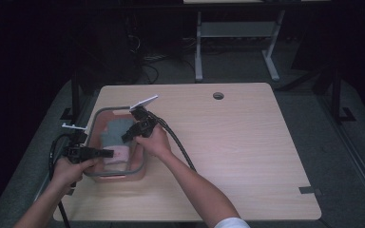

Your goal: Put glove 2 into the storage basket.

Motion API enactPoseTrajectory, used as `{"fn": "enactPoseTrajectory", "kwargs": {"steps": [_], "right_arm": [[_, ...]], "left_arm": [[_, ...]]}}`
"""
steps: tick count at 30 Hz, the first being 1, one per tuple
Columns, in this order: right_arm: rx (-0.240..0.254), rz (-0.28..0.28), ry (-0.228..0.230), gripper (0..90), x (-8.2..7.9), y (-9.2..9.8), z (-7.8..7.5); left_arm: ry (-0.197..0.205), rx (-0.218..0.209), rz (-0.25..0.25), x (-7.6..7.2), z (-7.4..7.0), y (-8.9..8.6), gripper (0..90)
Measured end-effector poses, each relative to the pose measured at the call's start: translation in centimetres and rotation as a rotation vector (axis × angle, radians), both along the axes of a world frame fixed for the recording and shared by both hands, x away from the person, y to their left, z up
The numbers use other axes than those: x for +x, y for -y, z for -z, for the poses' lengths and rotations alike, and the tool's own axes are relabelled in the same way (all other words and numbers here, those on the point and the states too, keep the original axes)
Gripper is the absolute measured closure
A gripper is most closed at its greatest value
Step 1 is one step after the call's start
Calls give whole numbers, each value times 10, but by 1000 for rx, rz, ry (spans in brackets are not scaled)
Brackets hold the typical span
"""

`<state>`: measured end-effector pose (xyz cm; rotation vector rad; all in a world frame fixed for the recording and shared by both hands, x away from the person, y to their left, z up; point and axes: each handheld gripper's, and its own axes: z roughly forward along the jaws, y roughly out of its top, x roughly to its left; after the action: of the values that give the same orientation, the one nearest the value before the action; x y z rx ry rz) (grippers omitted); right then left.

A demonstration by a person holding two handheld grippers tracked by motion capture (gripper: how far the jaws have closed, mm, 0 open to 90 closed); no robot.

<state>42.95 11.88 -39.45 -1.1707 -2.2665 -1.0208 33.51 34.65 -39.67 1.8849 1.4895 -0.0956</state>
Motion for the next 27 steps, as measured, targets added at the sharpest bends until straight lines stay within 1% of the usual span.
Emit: {"fn": "enactPoseTrajectory", "kwargs": {"steps": [2, 4, 6, 9, 10, 14, 22, 27], "right_arm": [[-8, -4, 11, 754, 0, 0, 0], [-12, -6, 24, 746, 0, 0, -1], [-17, 1, 17, 739, 0, 1, -2], [-24, 7, 35, 735, 0, 2, -2], [-24, 10, 28, 736, 1, 3, -3], [-14, 30, 36, 739, 4, 8, -6], [-20, 27, 39, 737, 5, 9, -5], [-26, 48, 51, 712, 6, 13, -8]], "left_arm": [[1, 11, 5, 0, 0, 1, 637], [3, 15, -2, 0, 0, 2, 637], [4, 27, 3, 0, 0, 2, 637], [2, 40, 2, 0, 0, 2, 637], [1, 43, 0, 0, 1, 2, 636], [0, 45, 0, 0, 1, 1, 628], [7, 60, -7, 1, 1, 3, 608], [14, 67, -14, 1, 0, 3, 583]]}}
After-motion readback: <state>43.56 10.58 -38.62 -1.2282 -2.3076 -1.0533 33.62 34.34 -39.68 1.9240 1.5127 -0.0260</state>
